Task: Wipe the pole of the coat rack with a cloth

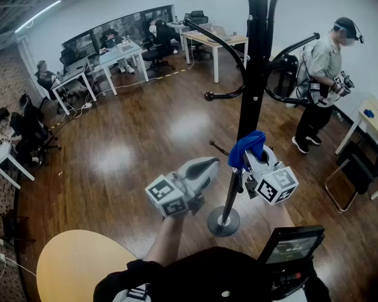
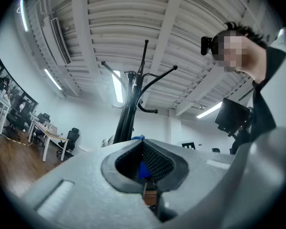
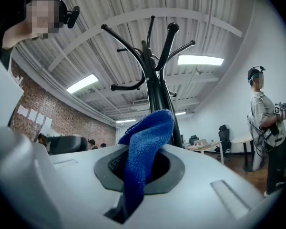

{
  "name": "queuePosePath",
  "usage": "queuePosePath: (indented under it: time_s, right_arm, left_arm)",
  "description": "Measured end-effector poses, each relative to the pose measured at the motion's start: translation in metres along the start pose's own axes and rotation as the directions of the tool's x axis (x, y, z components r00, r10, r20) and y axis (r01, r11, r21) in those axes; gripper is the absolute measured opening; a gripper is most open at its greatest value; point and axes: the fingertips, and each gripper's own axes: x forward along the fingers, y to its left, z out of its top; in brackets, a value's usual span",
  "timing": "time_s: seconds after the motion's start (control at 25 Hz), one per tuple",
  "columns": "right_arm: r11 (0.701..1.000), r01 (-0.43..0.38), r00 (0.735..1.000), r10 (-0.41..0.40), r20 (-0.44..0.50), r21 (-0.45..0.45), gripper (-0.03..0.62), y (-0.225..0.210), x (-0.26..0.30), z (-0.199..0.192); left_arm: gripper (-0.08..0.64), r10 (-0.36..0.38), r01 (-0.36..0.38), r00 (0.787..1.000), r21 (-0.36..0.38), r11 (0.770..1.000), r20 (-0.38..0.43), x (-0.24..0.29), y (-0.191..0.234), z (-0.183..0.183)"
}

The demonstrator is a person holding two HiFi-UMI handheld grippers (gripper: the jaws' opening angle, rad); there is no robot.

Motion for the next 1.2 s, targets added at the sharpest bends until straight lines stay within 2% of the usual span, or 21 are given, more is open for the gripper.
queuePosePath:
  time_s: [0.12,0.2,0.36,0.48,0.6,0.8,0.92,1.04,1.12,1.2]
  right_arm:
    - [0.998,-0.058,0.998,0.059,0.034,-0.030,0.018,0.008,0.016,0.038]
    - [0.994,-0.074,0.994,0.081,0.078,-0.083,0.018,0.013,0.028,0.075]
    - [0.988,-0.044,0.975,0.074,0.209,-0.146,0.018,0.011,0.036,0.163]
    - [0.975,-0.055,0.965,0.107,0.241,-0.213,0.018,0.037,0.035,0.215]
    - [0.949,-0.105,0.953,0.181,0.242,-0.298,0.018,0.079,0.025,0.245]
    - [0.901,-0.158,0.894,0.304,0.328,-0.404,0.018,0.134,-0.016,0.287]
    - [0.882,-0.157,0.873,0.334,0.356,-0.444,0.018,0.147,-0.026,0.299]
    - [0.879,-0.123,0.882,0.309,0.355,-0.460,0.018,0.135,-0.017,0.295]
    - [0.886,-0.091,0.906,0.263,0.332,-0.456,0.018,0.118,-0.007,0.283]
    - [0.905,-0.045,0.936,0.186,0.299,-0.423,0.018,0.091,0.008,0.263]
  left_arm:
    - [0.002,0.005,-0.005,1.000,-0.009,1.000,0.011,-0.005,-0.004,0.001]
    - [0.002,0.003,-0.003,1.000,-0.001,1.000,0.017,-0.005,-0.007,0.006]
    - [0.002,-0.017,0.017,0.999,0.027,0.999,0.028,0.002,-0.016,0.011]
    - [0.002,-0.021,0.020,0.999,0.040,0.999,0.038,-0.001,-0.025,0.018]
    - [0.002,-0.023,0.021,0.999,0.046,0.999,0.044,-0.005,-0.033,0.023]
    - [0.002,-0.023,0.021,0.998,0.055,0.998,0.051,0.001,-0.031,0.023]
    - [0.002,-0.016,0.013,0.998,0.057,0.998,0.053,-0.001,-0.029,0.026]
    - [0.002,-0.017,0.013,0.998,0.064,0.998,0.062,-0.001,-0.029,0.031]
    - [0.002,-0.015,0.011,0.998,0.066,0.998,0.063,-0.001,-0.028,0.030]
    - [0.002,-0.012,0.008,0.998,0.067,0.998,0.062,-0.001,-0.025,0.028]
